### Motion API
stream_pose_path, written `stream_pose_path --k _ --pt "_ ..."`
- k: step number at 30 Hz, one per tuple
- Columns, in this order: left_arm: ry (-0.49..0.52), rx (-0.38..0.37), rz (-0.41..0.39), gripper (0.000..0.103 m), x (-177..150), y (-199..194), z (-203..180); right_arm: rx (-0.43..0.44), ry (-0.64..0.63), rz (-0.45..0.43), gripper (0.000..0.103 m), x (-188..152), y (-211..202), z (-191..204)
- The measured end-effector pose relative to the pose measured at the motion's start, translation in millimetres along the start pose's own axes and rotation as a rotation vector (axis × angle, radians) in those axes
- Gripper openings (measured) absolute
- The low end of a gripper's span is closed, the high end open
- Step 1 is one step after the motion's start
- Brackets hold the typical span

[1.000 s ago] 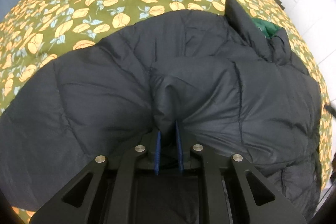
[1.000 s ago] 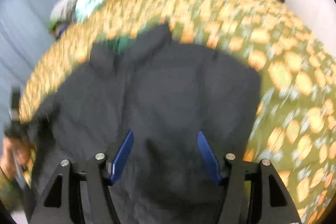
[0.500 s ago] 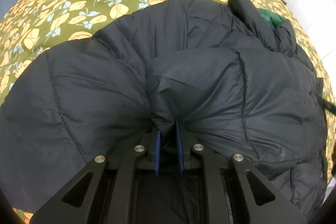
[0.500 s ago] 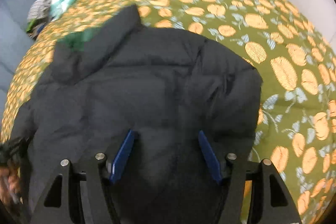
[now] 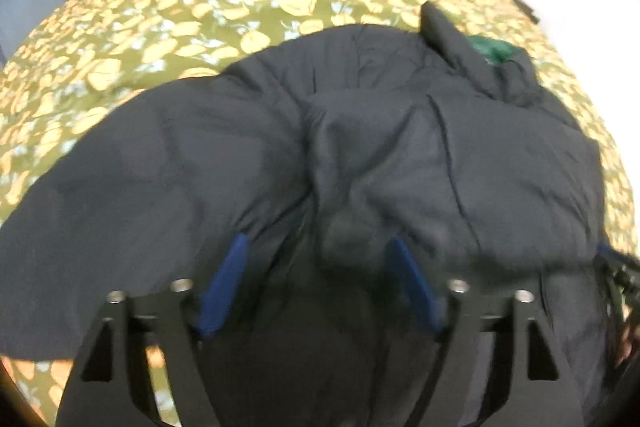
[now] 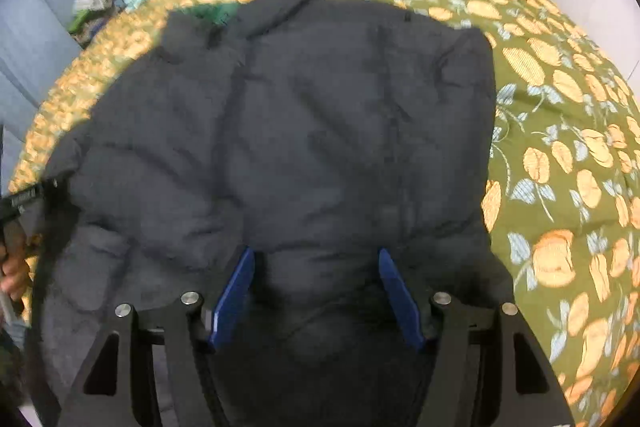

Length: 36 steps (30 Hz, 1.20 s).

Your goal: Fold large clothes

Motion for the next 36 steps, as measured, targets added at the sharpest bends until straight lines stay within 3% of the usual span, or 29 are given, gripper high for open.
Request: stream_pose_path --k 1,5,9,14,16,18,20,22,25,26,28,29,32,36 --pt "0.001 0.004 -0.008 0.084 -8.5 -6.8 4.4 0.012 -0.010 -0.020 0.081 -7.3 -9.4 5.8" --pt "-0.069 0.009 -0.038 0.085 -58.3 -39.8 43.2 0.036 -0.076 -0.079 0.081 -43.2 -40.3 31.4" --pt "-0.261 0.024 -0.074 0.087 -96.7 -67.0 111.8 0.088 -0.101 -0.101 0.081 -61.6 -52.9 46.5" --pt "-0.560 0.138 -0.158 0.087 -119.0 -97.3 223.6 0.118 -0.142 -0.101 0.081 -84.0 -58.4 82.3" --pt "-0.665 0.227 -0.214 0.087 -125.9 -113.2 265.1 0.117 -0.167 -0.094 0.081 -95.9 -60.1 92.6" --pt "-0.717 0.338 -0.242 0.092 -125.2 -122.8 301.6 0.118 -0.192 -0.084 0.081 -102.1 -59.9 101.9" --pt "-0.736 0.397 -0.225 0.093 -119.9 -120.2 324.1 0.122 -0.207 -0.081 0.081 -107.5 -60.6 109.1" --pt "-0.745 0.382 -0.176 0.093 -112.3 -106.9 345.4 0.127 -0.222 -0.089 0.081 -112.3 -63.4 118.1" --pt "-0.742 0.221 -0.072 0.092 -104.0 -75.2 356.3 0.135 -0.231 -0.097 0.081 -118.0 -67.2 127.6" --pt "-0.747 0.220 -0.053 0.086 -108.3 -72.1 357.0 0.140 -0.230 -0.097 0.081 -119.7 -67.9 129.5" --pt "-0.738 0.274 -0.047 0.044 -109.0 -71.3 354.0 0.144 -0.231 -0.098 0.081 -123.7 -70.0 132.2" --pt "-0.729 0.256 -0.054 0.010 -109.4 -73.0 352.4 0.145 -0.230 -0.101 0.081 -126.3 -71.8 132.4" --pt "-0.709 0.250 -0.115 0.006 -110.2 -96.7 344.4 0.145 -0.223 -0.109 0.081 -131.6 -76.4 129.7" --pt "-0.549 0.298 -0.242 0.005 -93.9 -148.7 291.4 0.160 -0.181 -0.133 0.081 -134.6 -84.1 118.7"
Point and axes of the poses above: each gripper's, at about its wrist camera, not at the fingertips, and y roughly the way its jaws point, z to its left, x to its top, the point moved 4 cm from there along y, roughly the way its jaws point, and after that the axes turned 8 degrees about z, right-handed, at the moved point
